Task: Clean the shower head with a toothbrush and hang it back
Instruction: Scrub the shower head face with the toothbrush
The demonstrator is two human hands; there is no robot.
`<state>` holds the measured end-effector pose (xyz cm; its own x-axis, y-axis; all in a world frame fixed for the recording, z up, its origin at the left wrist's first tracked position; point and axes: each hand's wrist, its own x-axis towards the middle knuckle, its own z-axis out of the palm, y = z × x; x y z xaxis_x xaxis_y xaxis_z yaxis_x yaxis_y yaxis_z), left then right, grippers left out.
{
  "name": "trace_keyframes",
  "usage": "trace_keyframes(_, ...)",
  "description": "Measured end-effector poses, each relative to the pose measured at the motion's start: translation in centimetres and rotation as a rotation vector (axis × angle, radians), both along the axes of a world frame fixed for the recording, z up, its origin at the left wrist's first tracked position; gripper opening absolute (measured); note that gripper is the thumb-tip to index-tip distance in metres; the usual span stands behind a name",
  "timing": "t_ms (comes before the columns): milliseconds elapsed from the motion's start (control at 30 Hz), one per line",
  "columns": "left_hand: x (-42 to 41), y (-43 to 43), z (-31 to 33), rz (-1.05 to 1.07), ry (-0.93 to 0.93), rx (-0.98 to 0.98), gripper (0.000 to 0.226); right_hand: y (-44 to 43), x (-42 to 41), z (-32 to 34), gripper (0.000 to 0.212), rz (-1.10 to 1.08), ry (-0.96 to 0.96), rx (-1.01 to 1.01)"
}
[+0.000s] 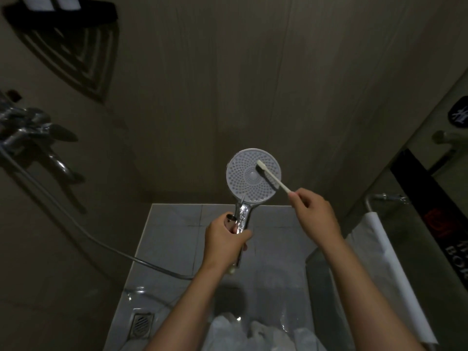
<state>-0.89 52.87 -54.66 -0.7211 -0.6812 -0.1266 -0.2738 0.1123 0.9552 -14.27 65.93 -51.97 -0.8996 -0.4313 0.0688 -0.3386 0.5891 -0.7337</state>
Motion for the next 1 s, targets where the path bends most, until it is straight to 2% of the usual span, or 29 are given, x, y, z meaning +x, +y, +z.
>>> trace_keyframes(67, -0.1, 0.0, 0.1, 0.008, 0.01, 0.001, 0.027, 0.4, -0.1, -0.1, 0.033, 0.131, -0.082, -0.07)
trace_keyframes(167, -0.1, 0.1, 0.1, 0.004, 0.013, 0.012, 0.025, 0.7, 0.3, -0.3, 0.034, 0.228, -0.142, -0.046)
trace_keyframes(333, -0.1, 0.5, 0.0, -0.006, 0.019, 0.021, 0.032, 1.0, 0.4, -0.4, 0.036, 0.026, -0.022, 0.148)
trace_keyframes(500, -0.2, 0.7, 0.0, 0.0, 0.026, 0.015, 0.032, 1.3, 0.8, 0.2, 0.033, -0.141, 0.055, 0.19)
trace_keyframes(600, -0.3, 0.8, -0.1, 0.003, 0.022, 0.024, 0.03, 1.5, 0.9, 0.2, 0.033, -0.111, 0.057, 0.122)
trace_keyframes(667, -0.4, 0.9, 0.0, -0.007, 0.019, 0.046, 0.028, 1.8, 0.8, 0.1, 0.032, -0.026, 0.0, -0.004)
trace_keyframes(733, -0.4, 0.8, 0.0, -0.015, 0.01, 0.055, 0.027, 2.1, 0.9, 0.0, 0.034, 0.08, -0.095, -0.047)
trace_keyframes(833, -0.3, 0.9, -0.2, -0.009, 0.008, 0.056, 0.031, 2.5, 0.8, -0.7, 0.037, 0.135, -0.147, 0.023)
trace_keyframes(1000, -0.2, 1.5, -0.1, -0.019, 0.012, 0.088, 0.032, 3.2, 0.1, -1.0, 0.037, -0.002, -0.065, 0.111)
